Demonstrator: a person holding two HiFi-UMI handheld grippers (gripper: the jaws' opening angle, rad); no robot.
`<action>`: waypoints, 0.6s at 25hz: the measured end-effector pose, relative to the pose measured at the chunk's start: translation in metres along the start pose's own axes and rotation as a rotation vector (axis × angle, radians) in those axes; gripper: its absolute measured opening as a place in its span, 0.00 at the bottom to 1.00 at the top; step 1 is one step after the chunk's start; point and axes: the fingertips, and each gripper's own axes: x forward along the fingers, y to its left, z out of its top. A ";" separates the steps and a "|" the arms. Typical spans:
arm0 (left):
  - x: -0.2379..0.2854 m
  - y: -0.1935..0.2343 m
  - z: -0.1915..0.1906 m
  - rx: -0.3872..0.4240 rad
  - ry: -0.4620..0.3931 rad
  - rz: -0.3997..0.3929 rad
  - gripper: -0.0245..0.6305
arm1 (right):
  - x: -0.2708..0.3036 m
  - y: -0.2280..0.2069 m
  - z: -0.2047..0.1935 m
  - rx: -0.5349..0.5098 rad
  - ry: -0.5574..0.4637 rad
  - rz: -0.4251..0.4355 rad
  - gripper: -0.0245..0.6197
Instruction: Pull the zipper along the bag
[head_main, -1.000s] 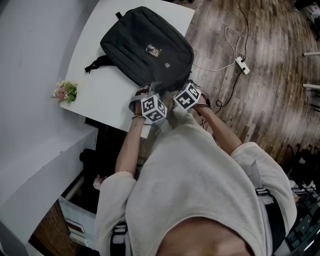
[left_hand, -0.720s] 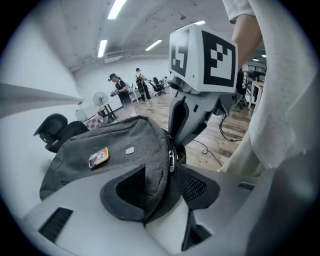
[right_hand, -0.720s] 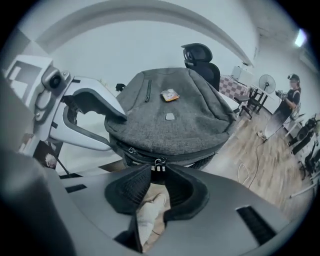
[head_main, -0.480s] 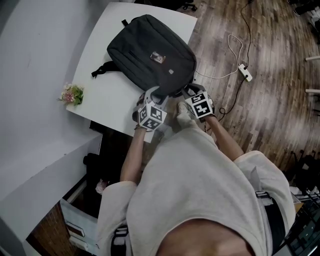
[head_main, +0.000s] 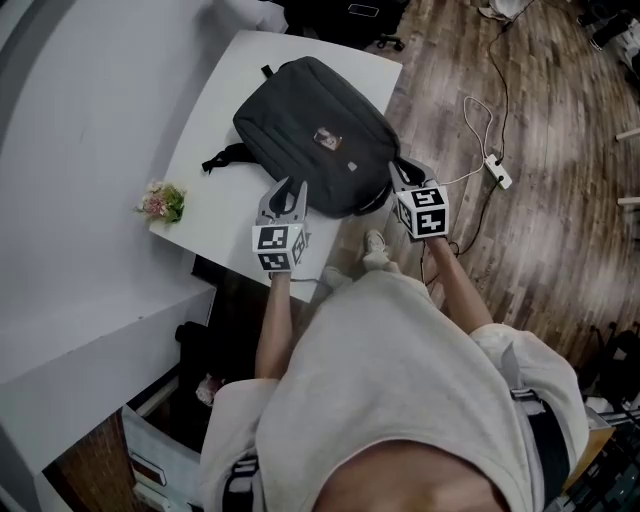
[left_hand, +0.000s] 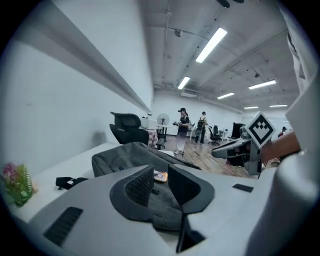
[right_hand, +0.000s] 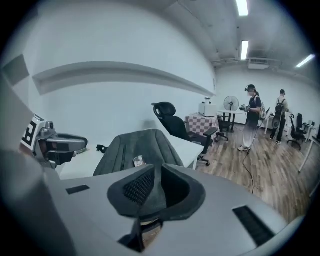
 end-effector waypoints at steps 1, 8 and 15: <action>-0.004 0.007 0.009 -0.011 -0.026 0.021 0.19 | -0.002 -0.002 0.009 -0.001 -0.021 -0.005 0.12; -0.034 0.042 0.057 -0.045 -0.153 0.127 0.09 | -0.016 -0.006 0.062 -0.028 -0.139 -0.011 0.06; -0.046 0.059 0.087 -0.028 -0.207 0.169 0.08 | -0.024 -0.007 0.103 -0.070 -0.229 -0.011 0.06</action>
